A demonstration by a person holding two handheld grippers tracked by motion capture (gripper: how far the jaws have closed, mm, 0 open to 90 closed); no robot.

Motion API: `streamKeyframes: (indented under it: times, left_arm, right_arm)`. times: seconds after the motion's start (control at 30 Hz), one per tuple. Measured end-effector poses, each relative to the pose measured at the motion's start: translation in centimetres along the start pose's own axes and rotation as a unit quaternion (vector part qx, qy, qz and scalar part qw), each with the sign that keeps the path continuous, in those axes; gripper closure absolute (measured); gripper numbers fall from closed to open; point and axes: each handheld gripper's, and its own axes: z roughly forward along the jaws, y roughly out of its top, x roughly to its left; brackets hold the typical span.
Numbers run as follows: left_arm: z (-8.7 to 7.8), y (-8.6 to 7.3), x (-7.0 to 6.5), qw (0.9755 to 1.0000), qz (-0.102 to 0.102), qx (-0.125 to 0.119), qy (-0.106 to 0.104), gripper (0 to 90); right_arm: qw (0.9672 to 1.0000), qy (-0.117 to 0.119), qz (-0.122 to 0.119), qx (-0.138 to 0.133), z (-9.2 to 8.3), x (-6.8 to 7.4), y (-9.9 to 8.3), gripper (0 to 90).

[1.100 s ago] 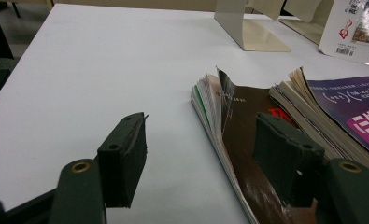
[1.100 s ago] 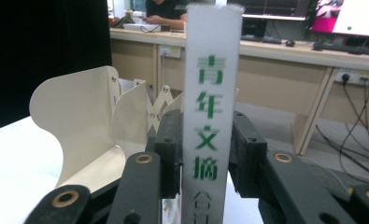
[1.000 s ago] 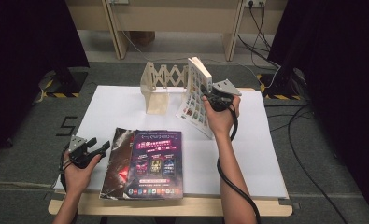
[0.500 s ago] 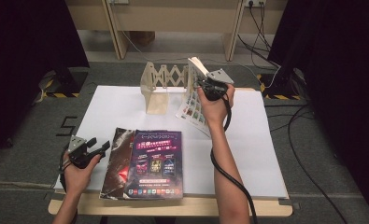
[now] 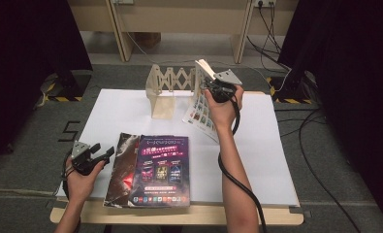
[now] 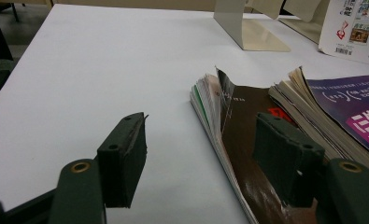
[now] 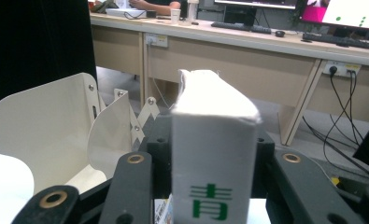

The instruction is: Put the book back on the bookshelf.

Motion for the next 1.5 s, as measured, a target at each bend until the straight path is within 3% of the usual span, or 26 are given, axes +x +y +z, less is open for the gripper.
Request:
streamKeyframes:
  times: [0.3,0.43,0.67,1.0,1.17,1.37,1.5]
  left_arm:
    - [0.0,0.0,0.0,1.0000,0.000,0.001,0.000,34.3]
    - [0.0,0.0,0.0,1.0000,-0.003,0.000,0.000,34.3]
    - [0.0,0.0,0.1,1.0000,-0.002,0.001,-0.001,34.2]
    - [0.0,0.0,0.1,1.0000,-0.006,0.000,-0.002,34.0]
    - [0.0,0.0,0.2,1.0000,-0.009,0.000,-0.003,33.9]
    - [0.1,0.0,0.2,1.0000,-0.009,0.002,-0.003,33.9]
    - [0.0,0.0,0.2,1.0000,-0.010,0.001,-0.003,33.8]
  right_arm:
    - [0.9999,-0.009,-0.001,0.007,0.5,0.0,0.2,66.5]
    - [0.9999,-0.006,0.001,0.012,0.7,0.1,0.1,72.8]
    - [0.9995,0.000,0.013,0.027,0.6,0.1,0.6,74.2]
    - [0.9979,0.021,0.062,-0.005,-1.2,0.1,1.7,74.5]
    - [0.9973,0.009,0.068,-0.024,-1.4,0.3,2.0,74.5]
    - [0.9975,-0.011,0.059,-0.036,-1.2,0.3,2.4,74.5]
    - [0.9964,-0.012,0.075,-0.039,-0.5,0.0,2.7,74.5]
